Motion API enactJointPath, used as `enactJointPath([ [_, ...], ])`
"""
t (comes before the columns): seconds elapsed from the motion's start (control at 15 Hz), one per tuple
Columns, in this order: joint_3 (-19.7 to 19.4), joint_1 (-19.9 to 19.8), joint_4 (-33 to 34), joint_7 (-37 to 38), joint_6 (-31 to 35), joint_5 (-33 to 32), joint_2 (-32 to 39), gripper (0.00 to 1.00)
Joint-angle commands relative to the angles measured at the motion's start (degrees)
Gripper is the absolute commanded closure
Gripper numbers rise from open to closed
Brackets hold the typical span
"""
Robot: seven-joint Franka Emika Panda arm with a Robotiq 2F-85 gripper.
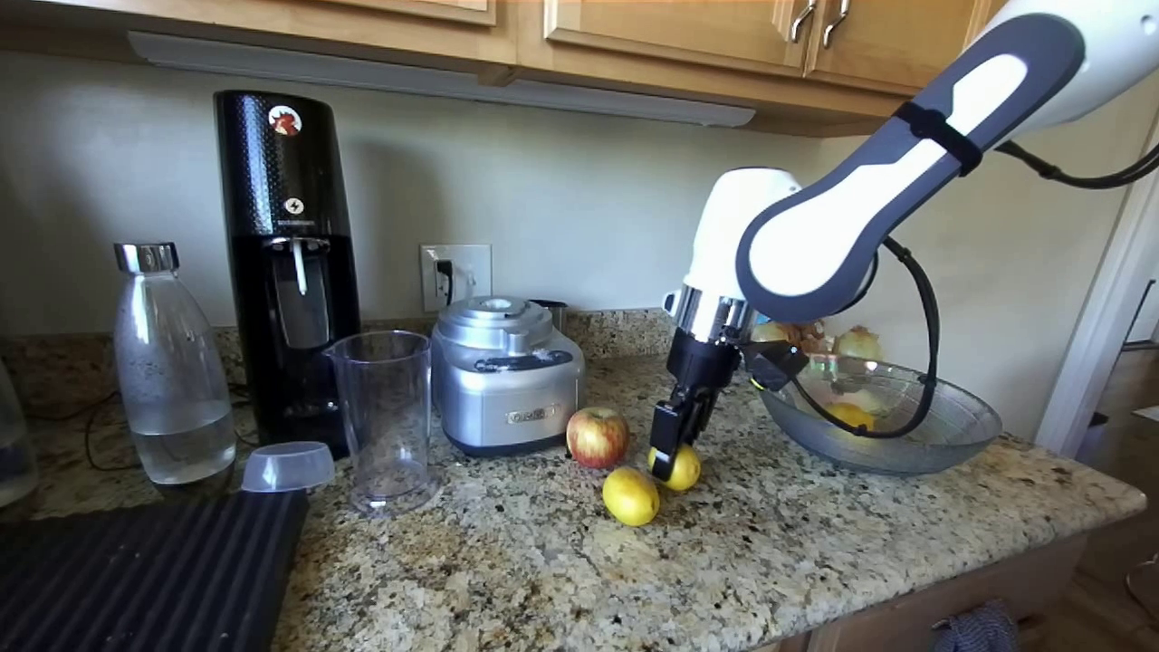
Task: Put the lemons and the apple inside the glass bowl
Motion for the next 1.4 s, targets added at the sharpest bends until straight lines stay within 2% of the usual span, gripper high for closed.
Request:
enactJointPath([
  [0.0, 0.1, 0.0, -4.0, 1.9, -1.7, 0.6, -7.2, 0.72],
  [0.2, 0.7, -0.9, -5.6, 1.3, -4.5, 2.1, -12.1, 0.72],
  [0.53, -2.0, -0.7, -9.2, 5.6, -8.6, -1.2, -21.1, 0.72],
  [0.8, -4.6, -2.3, -13.2, 11.0, -8.6, -4.4, -26.2, 0.72],
  [1.07, -7.2, -5.4, -16.6, 17.6, -7.2, -8.4, -28.0, 0.72],
  [1.33, -9.4, -8.1, -18.3, 25.5, -5.2, -13.7, -26.3, 0.72],
])
